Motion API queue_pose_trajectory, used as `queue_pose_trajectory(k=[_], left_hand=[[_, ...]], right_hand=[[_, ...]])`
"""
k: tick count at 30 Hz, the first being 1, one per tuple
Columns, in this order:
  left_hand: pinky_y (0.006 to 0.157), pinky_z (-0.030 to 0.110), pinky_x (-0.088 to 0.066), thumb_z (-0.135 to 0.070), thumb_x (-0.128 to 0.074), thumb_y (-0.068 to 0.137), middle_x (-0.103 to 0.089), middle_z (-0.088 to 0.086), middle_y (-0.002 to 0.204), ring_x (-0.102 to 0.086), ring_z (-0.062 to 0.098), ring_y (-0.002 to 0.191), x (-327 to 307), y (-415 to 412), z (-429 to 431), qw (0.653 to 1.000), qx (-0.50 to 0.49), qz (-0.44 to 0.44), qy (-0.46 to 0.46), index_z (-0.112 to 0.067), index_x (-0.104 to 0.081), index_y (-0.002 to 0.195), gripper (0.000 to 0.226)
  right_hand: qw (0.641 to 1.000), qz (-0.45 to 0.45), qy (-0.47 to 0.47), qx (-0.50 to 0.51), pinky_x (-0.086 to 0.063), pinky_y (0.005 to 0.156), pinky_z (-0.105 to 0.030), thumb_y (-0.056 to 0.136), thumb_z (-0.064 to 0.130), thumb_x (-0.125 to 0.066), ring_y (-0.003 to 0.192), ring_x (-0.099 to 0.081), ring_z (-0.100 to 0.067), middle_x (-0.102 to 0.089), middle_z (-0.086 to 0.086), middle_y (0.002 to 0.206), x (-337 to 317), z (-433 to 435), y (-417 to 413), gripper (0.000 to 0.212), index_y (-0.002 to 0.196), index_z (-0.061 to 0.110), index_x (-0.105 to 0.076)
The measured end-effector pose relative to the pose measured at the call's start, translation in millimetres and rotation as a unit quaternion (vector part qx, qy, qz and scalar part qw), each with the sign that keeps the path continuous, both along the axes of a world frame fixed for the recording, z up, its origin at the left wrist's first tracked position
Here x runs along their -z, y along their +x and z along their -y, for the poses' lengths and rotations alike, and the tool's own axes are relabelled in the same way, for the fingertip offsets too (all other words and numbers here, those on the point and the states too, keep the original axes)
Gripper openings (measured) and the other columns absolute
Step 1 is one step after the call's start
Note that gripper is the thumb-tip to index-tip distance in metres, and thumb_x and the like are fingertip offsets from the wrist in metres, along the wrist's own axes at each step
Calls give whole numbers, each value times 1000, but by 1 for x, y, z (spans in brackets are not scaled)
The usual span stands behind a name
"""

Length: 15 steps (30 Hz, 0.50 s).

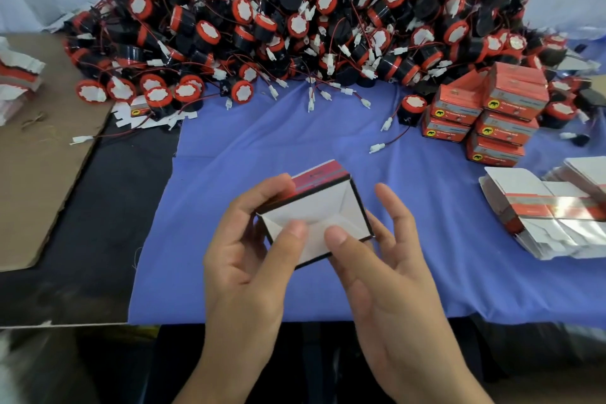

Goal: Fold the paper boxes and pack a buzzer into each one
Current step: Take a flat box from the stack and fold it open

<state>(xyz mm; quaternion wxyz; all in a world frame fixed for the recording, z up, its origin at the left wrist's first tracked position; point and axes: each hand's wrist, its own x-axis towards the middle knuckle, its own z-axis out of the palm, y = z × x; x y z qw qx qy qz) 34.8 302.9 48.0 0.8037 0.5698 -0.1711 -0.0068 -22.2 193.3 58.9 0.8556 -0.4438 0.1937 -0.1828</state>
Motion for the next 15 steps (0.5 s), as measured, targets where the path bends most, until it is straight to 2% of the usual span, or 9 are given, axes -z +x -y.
queue_pose_trajectory(k=[2,4,6,8,9,12,13,15], left_hand=[[92,37,-57,-30,-71,89,-72,1,119,-69,27,112,1,1,-2,999,22,-16,25,-32,-70,123,34],[89,33,-60,-32,-72,89,-73,2,118,-71,27,112,1,0,-2,996,51,-27,61,-32,-69,124,36],[88,31,-61,-32,-70,90,-72,2,120,-71,25,112,2,0,-3,992,96,-40,75,-30,-67,127,37],[86,27,-60,-34,-67,92,-72,2,120,-72,23,110,4,2,-6,986,135,-56,86,-28,-65,126,35],[87,30,-60,-37,-65,92,-71,2,121,-72,23,110,4,3,-8,982,155,-66,92,-27,-64,126,36],[95,40,-59,-56,-70,85,-69,-1,126,-68,23,118,5,9,-15,965,204,-83,142,-36,-61,129,49],[97,38,-57,-59,-75,80,-69,-6,128,-66,19,121,5,13,-17,961,201,-65,178,-43,-58,132,57],[102,35,-50,-55,-83,73,-68,-13,128,-62,13,124,4,21,-18,951,161,5,263,-49,-53,136,70]], right_hand=[[998,21,48,-35,-57,93,-29,52,19,-95,114,-70,-23,-68,-12,121,1,4,-1,91,134,37,-60],[997,40,36,-56,-58,91,-27,64,14,-87,108,-72,-26,-74,-17,113,-1,5,-1,76,132,34,-59],[999,38,-13,-31,-58,84,-25,71,8,-83,100,-73,-27,-76,-19,106,1,6,0,71,130,40,-60],[997,60,-38,-21,-60,73,-28,72,5,-83,93,-74,-29,-75,-20,105,4,7,1,77,132,46,-57],[995,75,-58,-30,-61,71,-31,72,7,-85,92,-75,-31,-74,-20,107,6,8,1,81,134,49,-55],[973,77,-211,-44,-64,74,-42,74,18,-89,89,-75,-34,-74,-11,106,8,16,-2,91,144,54,-42],[950,66,-301,-53,-63,75,-37,78,19,-88,85,-74,-28,-74,-3,105,9,20,-3,94,147,55,-36],[870,29,-485,-89,-59,73,-22,84,10,-83,83,-70,-15,-70,16,104,9,29,-4,104,151,61,-23]])
